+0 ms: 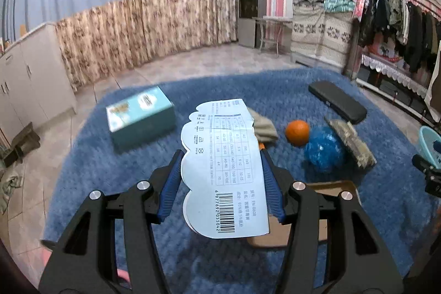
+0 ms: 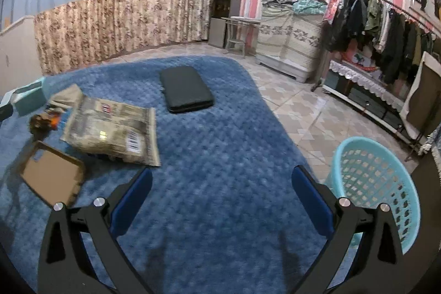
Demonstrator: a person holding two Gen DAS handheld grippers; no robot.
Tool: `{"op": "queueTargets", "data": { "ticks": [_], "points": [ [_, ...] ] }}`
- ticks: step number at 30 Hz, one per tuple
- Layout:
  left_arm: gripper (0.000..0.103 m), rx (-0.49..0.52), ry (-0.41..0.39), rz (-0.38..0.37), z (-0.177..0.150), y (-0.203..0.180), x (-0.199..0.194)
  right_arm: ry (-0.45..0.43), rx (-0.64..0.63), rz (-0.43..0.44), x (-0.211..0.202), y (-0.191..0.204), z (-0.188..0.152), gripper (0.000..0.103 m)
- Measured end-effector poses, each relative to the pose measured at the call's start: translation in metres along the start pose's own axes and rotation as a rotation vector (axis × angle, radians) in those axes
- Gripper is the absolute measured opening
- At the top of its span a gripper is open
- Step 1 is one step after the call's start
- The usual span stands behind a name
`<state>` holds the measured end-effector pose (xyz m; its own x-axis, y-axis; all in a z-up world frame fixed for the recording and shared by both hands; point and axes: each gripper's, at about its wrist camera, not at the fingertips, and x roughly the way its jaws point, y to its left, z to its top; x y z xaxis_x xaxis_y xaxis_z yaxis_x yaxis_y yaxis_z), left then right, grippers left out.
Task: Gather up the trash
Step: 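Grasp the printed snack bag with the right tool while left tool holds the card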
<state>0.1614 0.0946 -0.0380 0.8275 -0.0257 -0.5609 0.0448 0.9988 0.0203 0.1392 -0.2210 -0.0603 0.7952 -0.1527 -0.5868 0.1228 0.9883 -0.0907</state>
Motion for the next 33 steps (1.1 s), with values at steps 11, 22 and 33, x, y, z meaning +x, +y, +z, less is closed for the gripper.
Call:
{"op": "queueTargets", "data": {
  "ticks": [11, 22, 33],
  "points": [
    [0.054, -0.066, -0.026, 0.026, -0.001, 0.032, -0.021, -0.004, -0.120, 0.149, 0.002, 0.077, 0.012, 0.099],
    [0.054, -0.084, -0.026, 0.033, -0.001, 0.047, -0.021, 0.059, -0.200, 0.144, 0.043, 0.118, 0.017, 0.090],
    [0.054, -0.057, -0.049, 0.021, 0.011, 0.023, -0.020, 0.029, -0.068, 0.253, 0.032, 0.063, 0.033, 0.006]
  ]
}}
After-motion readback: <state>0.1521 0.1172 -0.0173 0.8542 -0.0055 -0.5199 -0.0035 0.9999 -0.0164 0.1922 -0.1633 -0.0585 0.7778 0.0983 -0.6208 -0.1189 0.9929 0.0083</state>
